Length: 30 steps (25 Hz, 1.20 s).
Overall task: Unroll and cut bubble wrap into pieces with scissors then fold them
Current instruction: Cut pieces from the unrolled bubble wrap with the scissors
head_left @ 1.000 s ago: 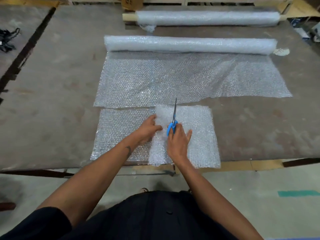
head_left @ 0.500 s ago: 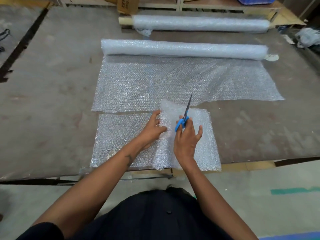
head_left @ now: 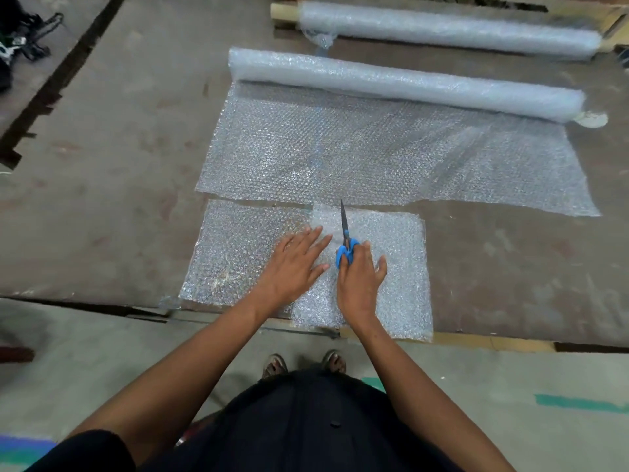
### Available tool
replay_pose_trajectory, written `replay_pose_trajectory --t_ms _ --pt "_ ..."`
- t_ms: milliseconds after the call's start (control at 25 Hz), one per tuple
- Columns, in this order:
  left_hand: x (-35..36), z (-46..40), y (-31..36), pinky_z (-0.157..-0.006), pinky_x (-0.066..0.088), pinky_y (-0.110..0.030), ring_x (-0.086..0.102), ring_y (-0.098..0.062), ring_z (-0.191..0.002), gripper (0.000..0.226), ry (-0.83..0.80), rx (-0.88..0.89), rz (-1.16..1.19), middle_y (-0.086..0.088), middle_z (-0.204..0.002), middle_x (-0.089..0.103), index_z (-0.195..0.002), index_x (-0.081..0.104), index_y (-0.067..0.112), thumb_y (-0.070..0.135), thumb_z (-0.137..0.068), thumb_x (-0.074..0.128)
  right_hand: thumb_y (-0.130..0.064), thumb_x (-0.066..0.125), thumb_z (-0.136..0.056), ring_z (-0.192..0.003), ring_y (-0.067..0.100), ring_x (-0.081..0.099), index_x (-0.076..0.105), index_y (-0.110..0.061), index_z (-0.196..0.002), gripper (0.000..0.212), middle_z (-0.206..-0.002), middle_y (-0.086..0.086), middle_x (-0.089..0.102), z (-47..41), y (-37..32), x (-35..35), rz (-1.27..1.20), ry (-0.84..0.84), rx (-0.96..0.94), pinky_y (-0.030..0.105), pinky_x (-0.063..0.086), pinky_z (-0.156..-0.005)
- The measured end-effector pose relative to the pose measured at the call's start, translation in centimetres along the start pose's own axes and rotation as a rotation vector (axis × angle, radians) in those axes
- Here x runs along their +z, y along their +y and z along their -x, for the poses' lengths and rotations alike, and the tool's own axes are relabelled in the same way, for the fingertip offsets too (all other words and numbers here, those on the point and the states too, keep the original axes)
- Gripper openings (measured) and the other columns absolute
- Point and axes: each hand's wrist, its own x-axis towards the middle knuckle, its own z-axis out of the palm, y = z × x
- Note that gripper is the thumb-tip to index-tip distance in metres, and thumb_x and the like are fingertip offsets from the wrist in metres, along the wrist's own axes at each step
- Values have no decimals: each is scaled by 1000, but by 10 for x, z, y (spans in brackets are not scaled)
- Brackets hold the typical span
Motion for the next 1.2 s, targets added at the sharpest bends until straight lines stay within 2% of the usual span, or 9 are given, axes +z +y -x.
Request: replay_pose_trajectory --t_ms 200,320,440,560,720,920,1040,1120,1200 --pt "2 -1 -14 -132 -2 -48 -7 -17 -164 70 -23 -1 2 5 -177 -14 -170 -6 31 64 -112 16 -31 42 -113 -152 23 44 56 -11 -142 38 -152 13 60 -6 2 -3 8 37 -1 52 4 -130" --pt "-5 13 -14 -127 14 -46 19 -16 -160 59 157 -138 205 3 -175 18 -168 19 28 49 -115 32 -35 46 -112 -143 22 53 59 -14 -136 34 -142 8 65 6 -1 -12 -11 90 -22 47 15 -122" --pt "-9 36 -23 -113 43 -46 50 -15 -128 39 283 -101 300 0 -138 55 -148 52 20 27 -110 54 -41 47 -111 -111 21 58 60 -18 -129 32 -117 -1 65 19 -18 -22 -168 35 -52 36 31 -94" --pt "-10 62 -38 -90 53 -40 57 -10 -99 21 208 48 411 7 -108 61 -123 63 18 25 -103 67 -44 48 -111 -82 27 60 61 -19 -114 28 -94 3 67 35 -42 -33 -493 -157 29 45 47 -71" --pt "-1 80 -55 -100 47 -42 60 -16 -117 34 93 256 235 7 -126 67 -120 71 26 51 -96 71 -43 47 -112 -81 23 69 66 -20 -111 30 -93 2 72 54 -70 -38 -679 -212 244 37 53 -72" --pt "4 85 -69 -104 42 -38 53 -16 -129 38 31 322 231 6 -141 61 -123 73 32 55 -92 74 -38 45 -114 -94 4 73 66 -23 -116 26 -109 1 76 63 -67 -31 -715 -165 341 27 52 -78" --pt "7 88 -74 -100 48 -38 56 -15 -122 30 81 332 274 6 -130 65 -114 78 32 52 -92 74 -35 50 -112 -90 24 77 69 -18 -110 26 -91 5 76 80 -62 -30 -826 -145 281 38 59 -88" --pt "12 87 -74 -91 50 -38 60 -16 -110 26 133 359 269 6 -116 67 -109 81 28 48 -95 74 -39 54 -108 -74 35 73 70 -10 -101 33 -75 11 71 93 -63 -32 -871 -228 283 42 60 -73" --pt "16 85 -73 -83 52 -40 63 -20 -99 25 185 394 248 3 -107 68 -107 81 22 44 -98 72 -40 58 -105 -59 32 65 69 -4 -91 40 -64 11 63 105 -64 -34 -886 -343 340 34 51 -55"
